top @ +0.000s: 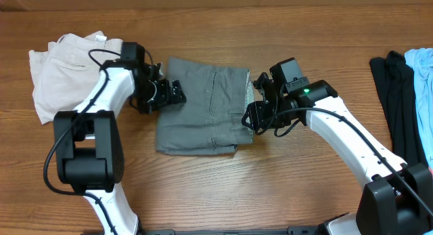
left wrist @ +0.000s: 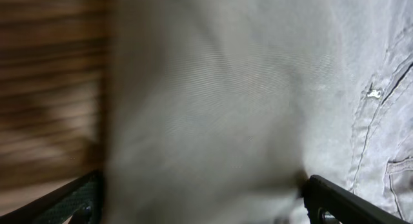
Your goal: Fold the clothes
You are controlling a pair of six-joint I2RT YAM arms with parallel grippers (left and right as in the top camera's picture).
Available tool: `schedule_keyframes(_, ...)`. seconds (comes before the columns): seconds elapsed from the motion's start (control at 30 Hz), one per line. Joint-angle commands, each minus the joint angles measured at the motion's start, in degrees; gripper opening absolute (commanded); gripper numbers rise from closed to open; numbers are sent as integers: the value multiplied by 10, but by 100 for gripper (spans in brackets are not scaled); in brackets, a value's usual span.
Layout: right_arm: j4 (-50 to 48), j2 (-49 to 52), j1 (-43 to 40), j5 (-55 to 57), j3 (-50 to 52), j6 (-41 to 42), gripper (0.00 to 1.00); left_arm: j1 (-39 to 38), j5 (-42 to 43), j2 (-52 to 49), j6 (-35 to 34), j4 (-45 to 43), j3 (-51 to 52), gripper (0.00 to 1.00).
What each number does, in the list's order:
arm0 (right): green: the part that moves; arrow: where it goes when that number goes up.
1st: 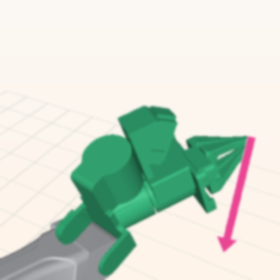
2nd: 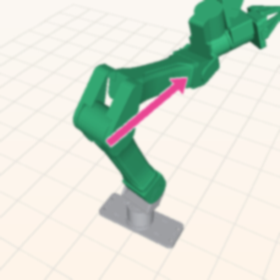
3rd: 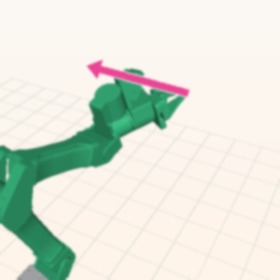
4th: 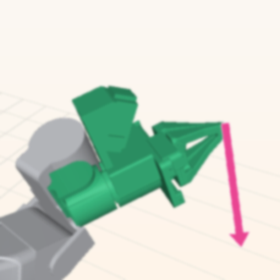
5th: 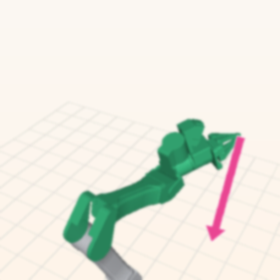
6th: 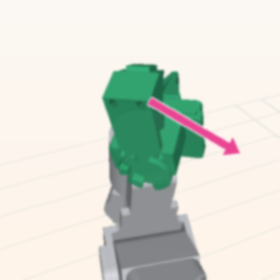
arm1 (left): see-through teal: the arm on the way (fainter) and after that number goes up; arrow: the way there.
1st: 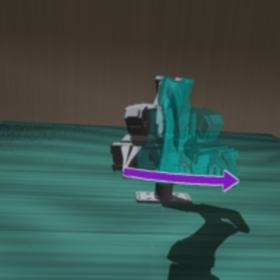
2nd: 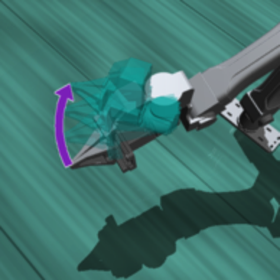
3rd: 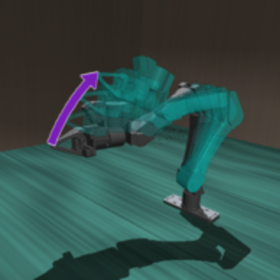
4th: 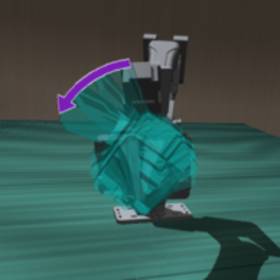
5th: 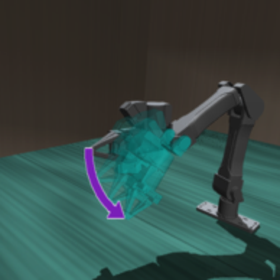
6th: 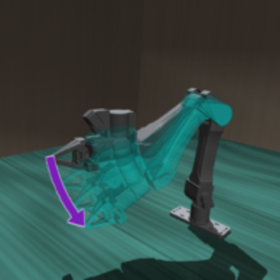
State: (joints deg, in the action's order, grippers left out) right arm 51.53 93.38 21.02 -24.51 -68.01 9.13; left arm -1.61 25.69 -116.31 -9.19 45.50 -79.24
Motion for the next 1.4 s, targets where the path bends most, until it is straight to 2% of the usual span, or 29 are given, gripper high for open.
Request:
schedule_keyframes(0.0,2,-9,0,-11,1,-6,50,1,30,-26,5,-10,23,100)
schedule_keyframes(0.1,4,-9,0,-11,1,-6,50,1,25,-45,2,-1,24,100)
schedule_keyframes(0.2,-3,-9,0,-10,1,-7,49,2,22,-50,5,13,24,95)
schedule_keyframes(0.23,-11,-9,0,-10,1,-7,44,3,22,-47,11,18,22,94)
schedule_keyframes(0.3,-46,-8,0,-11,1,-6,22,7,18,-38,20,31,15,97)
schedule_keyframes(0.33,-68,-7,0,-11,1,-6,17,10,11,-32,19,38,9,100)
schedule_keyframes(0.37,-93,-4,0,-11,1,-6,15,14,6,-25,19,45,1,100)
schedule_keyframes(0.57,-237,42,3,-11,1,40,19,37,-6,41,20,108,-65,100)
schedule_keyframes(0.83,-394,183,3,-10,1,116,20,22,-2,136,28,186,-108,100)
schedule_keyframes(0.9,-405,207,-1,-6,0,150,20,15,-2,152,28,206,-108,100)
schedule_keyframes(0.97,-394,214,-10,14,0,206,13,7,-6,159,23,227,-108,100)
schedule_keyframes(1.03,-346,211,-20,55,0,286,11,3,-6,158,-2,249,-108,100)
schedule_keyframes(1.1,-299,210,-28,66,0,295,10,0,-6,158,-22,261,-100,100)
schedule_keyframes(1.17,-263,211,-31,96,0,283,9,-4,-7,158,-26,265,-90,89)
schedule_keyframes(1.2,-249,210,-30,109,0,268,8,-8,-9,158,-26,263,-80,81)
schedule_keyframes(1.3,-206,210,-30,137,0,253,6,-27,-31,158,-27,238,-36,46)
schedule_keyframes(1.37,-191,210,-30,148,0,239,4,-44,-38,158,-38,199,8,33)
